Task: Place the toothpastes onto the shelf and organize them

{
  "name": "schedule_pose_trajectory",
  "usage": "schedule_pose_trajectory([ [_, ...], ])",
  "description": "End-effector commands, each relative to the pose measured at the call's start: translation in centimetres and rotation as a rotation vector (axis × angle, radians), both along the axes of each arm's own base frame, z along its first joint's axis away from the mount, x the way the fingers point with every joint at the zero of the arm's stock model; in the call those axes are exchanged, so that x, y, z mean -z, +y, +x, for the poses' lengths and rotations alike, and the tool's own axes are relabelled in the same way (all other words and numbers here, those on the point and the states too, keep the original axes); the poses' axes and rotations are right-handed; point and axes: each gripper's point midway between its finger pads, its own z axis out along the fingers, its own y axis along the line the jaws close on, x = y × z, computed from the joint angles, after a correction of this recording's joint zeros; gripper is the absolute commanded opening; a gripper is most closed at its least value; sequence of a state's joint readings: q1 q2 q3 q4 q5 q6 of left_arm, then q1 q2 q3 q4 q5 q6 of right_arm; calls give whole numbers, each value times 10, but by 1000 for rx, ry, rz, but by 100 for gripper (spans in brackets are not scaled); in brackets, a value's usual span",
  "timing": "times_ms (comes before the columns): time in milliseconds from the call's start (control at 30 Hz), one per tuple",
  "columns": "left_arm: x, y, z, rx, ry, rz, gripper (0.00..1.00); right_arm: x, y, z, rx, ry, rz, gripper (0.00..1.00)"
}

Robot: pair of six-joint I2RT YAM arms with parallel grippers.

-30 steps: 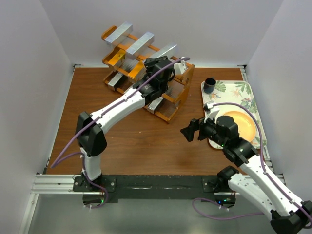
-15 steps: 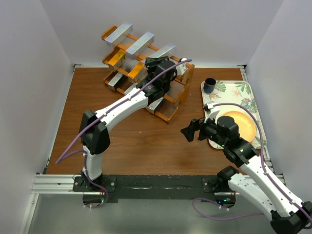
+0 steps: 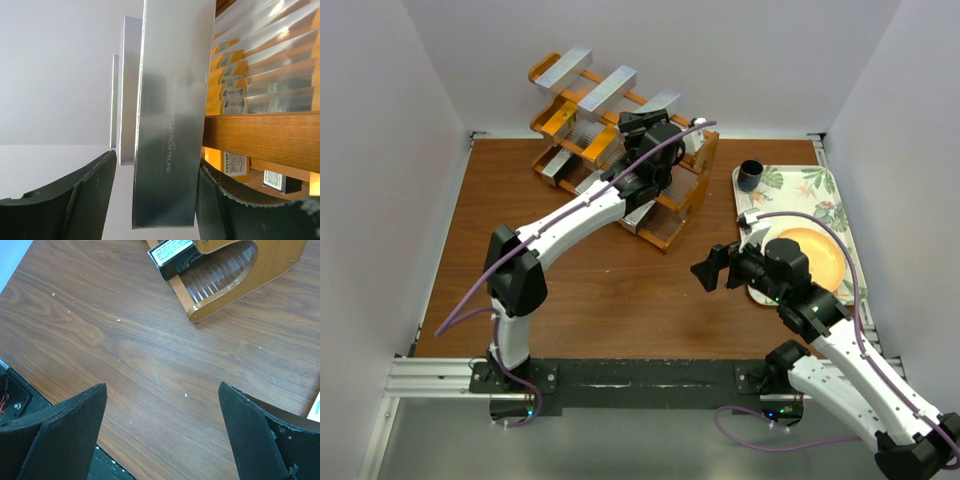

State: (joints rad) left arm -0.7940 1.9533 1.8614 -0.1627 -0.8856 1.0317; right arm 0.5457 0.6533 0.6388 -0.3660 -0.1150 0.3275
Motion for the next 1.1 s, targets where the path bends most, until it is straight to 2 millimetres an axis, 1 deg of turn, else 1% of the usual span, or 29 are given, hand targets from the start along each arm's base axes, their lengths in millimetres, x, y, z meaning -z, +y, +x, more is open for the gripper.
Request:
schedule_pose_trajectory([
  [0, -36, -1, -6, 9, -67, -80, 67, -7, 0, 3, 1, -39, 7, 98],
  [67, -36, -2, -7, 18, -61, -82, 71, -7, 0, 3, 3, -39, 9, 98],
  [100, -36, -3, -8, 25, -60, -89, 75, -7, 0, 3, 2, -39, 7, 98],
  [200, -36, -6, -9, 36, -59, -95, 80, -7, 0, 3, 4, -39, 8, 98],
  [467, -42, -11, -11, 67, -58, -144, 92, -6, -1, 4, 7, -37, 7, 98],
  [500, -43, -14, -12, 77, -58, -159, 95, -6, 0, 3, 4, -37, 7, 98],
  [567, -46, -16, -14, 89, -58, -175, 98, -6, 0, 3, 4, -37, 7, 98],
  [600, -46, -20, -15, 105, -58, -193, 100, -6, 0, 3, 4, -37, 7, 98],
  [633, -54, -21, -18, 117, -68, -213, 100, -7, -1, 3, 5, -39, 6, 98],
  [700, -59, -29, -23, 157, -68, -253, 100, -7, -1, 3, 5, -39, 6, 98],
  [733, -70, -27, -26, 172, -85, -286, 100, -7, -1, 3, 5, -39, 6, 98],
  [767, -75, -30, -29, 189, -90, -329, 100, -8, -1, 3, 8, -42, 7, 98],
  [800, -85, -35, -33, 229, -95, -368, 100, -8, -1, 3, 8, -41, 6, 98],
  [833, -98, -33, -40, 253, -108, -411, 100, -9, -1, 3, 9, -45, 8, 98],
  [900, -111, -40, -49, 316, -110, -511, 100, -10, -2, 3, 12, -48, 7, 98],
  [933, -128, -34, -58, 338, -131, -561, 100, -11, -3, 3, 15, -50, 6, 98],
  [967, -136, -33, -64, 354, -135, -621, 100, -9, -5, 3, 21, -46, -2, 98],
  [1000, -135, -35, -69, 380, -125, -647, 100, -12, -5, 3, 22, -53, -3, 98],
  [1033, -151, -25, -80, 395, -152, -692, 100, -13, -7, 3, 29, -55, -7, 98],
  [1067, -154, -21, -86, 400, -154, -740, 100, -14, -9, 3, 35, -55, -12, 98],
])
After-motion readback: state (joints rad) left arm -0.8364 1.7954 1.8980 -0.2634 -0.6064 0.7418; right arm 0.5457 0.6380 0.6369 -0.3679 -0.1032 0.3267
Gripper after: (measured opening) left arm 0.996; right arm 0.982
